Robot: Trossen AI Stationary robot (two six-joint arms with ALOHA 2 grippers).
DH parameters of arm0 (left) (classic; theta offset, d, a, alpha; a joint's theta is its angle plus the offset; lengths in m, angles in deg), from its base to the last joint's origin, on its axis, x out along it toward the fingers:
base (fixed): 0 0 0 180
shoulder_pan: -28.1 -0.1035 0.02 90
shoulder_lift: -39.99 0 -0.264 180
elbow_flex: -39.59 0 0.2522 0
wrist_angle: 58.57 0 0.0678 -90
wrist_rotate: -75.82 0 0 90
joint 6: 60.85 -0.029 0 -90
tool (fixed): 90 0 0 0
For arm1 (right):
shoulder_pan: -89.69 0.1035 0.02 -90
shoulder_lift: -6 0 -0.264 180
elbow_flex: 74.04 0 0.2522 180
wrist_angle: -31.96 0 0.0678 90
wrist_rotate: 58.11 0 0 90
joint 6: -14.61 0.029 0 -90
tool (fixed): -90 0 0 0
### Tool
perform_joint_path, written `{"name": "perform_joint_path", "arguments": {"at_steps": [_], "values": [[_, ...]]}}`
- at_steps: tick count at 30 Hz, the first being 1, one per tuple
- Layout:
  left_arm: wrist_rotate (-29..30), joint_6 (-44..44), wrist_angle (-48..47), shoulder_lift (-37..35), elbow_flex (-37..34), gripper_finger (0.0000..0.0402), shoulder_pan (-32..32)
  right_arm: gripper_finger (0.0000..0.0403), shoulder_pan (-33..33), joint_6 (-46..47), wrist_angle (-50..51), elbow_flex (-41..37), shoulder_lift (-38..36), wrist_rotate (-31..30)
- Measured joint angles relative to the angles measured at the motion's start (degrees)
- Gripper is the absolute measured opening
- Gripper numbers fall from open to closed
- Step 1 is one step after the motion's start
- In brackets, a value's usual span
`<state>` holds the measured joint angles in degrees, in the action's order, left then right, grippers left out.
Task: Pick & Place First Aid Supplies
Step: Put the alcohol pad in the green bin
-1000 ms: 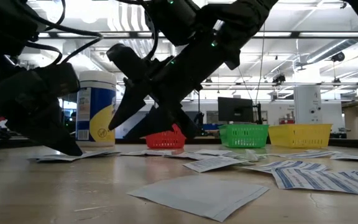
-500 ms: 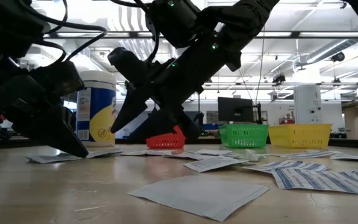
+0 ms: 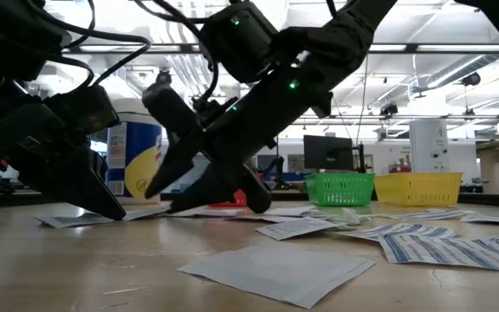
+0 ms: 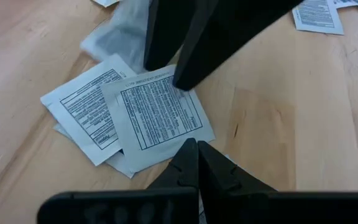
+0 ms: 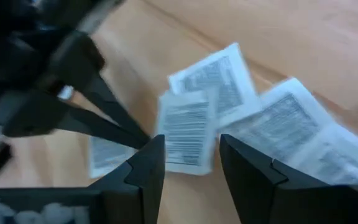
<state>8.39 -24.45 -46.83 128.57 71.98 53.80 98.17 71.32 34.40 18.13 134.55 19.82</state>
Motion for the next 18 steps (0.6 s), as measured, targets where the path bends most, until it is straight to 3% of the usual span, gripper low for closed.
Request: {"name": "perform_joint_path", "arguments": {"at_steps": [10, 18], "values": [[0.8, -0.1, 0.0, 0.8, 0.1, 0.0, -0.2, 0.0125, -0.5, 1.6, -1.1, 0.1, 0.5, 3.6], [0.9, -0.8, 0.5, 0.8, 0.0, 0.0, -0.4, 0.008, -0.7, 1.4, -1.4, 0.1, 0.5, 4.6]]}}
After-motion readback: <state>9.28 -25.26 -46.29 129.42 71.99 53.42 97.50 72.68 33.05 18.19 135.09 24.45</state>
